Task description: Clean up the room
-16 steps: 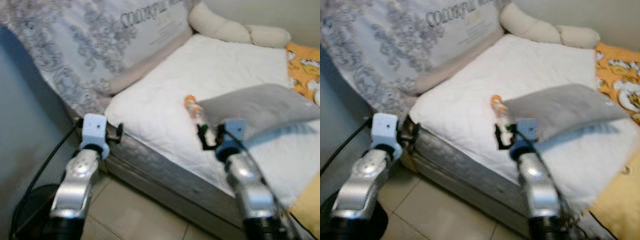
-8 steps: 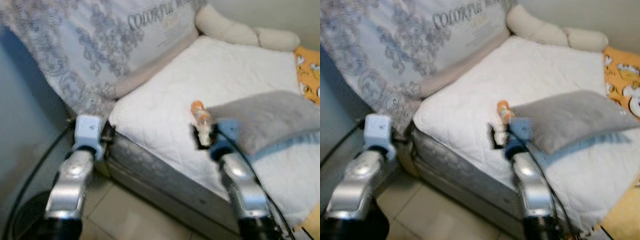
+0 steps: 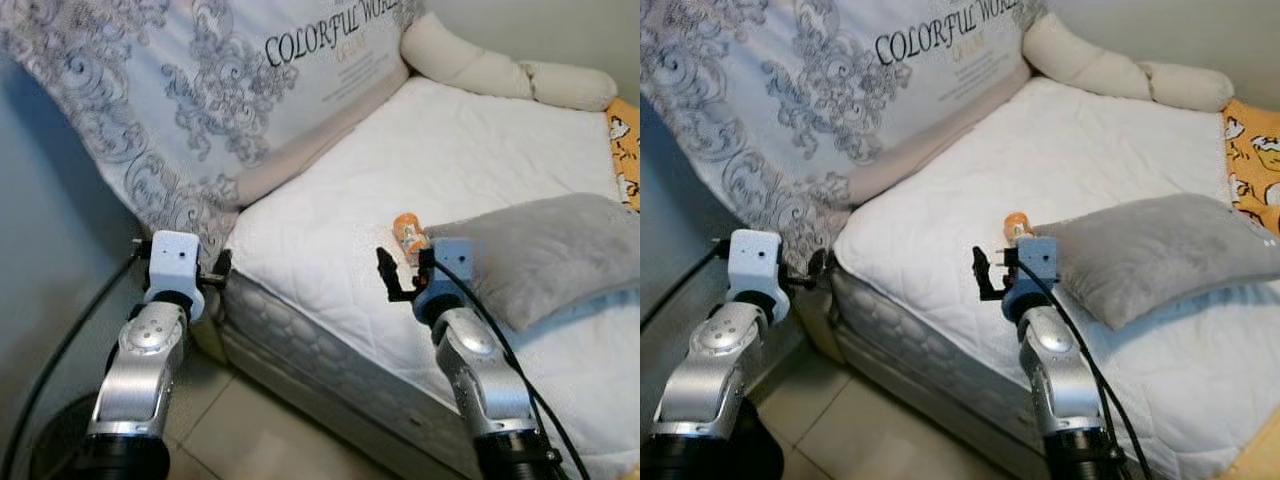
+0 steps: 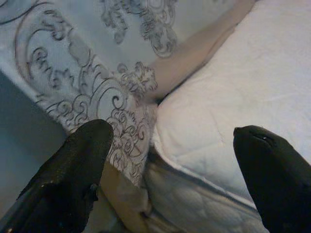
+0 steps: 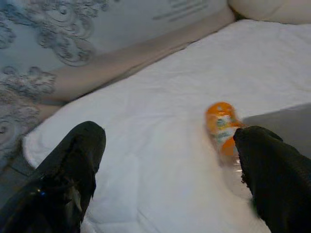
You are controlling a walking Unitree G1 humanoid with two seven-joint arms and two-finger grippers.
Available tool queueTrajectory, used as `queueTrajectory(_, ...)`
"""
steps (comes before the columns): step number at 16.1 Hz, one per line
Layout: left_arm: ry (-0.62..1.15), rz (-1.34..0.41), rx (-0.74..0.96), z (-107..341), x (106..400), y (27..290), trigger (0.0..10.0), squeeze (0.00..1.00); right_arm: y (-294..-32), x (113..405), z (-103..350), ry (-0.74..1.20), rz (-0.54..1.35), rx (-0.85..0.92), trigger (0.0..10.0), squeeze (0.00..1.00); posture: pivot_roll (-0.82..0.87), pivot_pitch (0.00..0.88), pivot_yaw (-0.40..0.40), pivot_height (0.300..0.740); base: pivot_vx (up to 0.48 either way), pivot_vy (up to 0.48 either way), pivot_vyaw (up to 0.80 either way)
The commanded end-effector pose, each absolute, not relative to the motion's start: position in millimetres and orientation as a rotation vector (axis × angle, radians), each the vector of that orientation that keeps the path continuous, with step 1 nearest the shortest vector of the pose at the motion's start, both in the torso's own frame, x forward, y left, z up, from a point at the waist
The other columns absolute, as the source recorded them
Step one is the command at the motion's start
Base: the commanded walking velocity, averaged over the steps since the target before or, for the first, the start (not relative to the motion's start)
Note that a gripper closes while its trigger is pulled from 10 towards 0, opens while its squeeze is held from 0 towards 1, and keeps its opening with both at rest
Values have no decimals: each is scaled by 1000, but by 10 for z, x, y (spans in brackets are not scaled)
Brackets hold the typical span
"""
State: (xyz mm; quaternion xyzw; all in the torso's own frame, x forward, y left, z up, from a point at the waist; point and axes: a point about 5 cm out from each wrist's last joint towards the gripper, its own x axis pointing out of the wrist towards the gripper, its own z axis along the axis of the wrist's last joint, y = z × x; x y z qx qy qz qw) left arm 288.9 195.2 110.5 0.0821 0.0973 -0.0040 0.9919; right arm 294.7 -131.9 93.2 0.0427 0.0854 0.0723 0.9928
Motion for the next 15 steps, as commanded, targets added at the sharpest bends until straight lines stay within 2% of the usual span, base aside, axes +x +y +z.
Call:
queueTrajectory(1,191,-38,163,1125,2922,1880,10000,0,-1413,2978,939,169,114,78,10000,0,-83,0,10,740,285,0,0)
queueTrajectory(15,182,-32,162,1154,3014,1913,10000,0,-1494,3085,935,182,78,52,10000,0,-83,0,16,740,288,0,0)
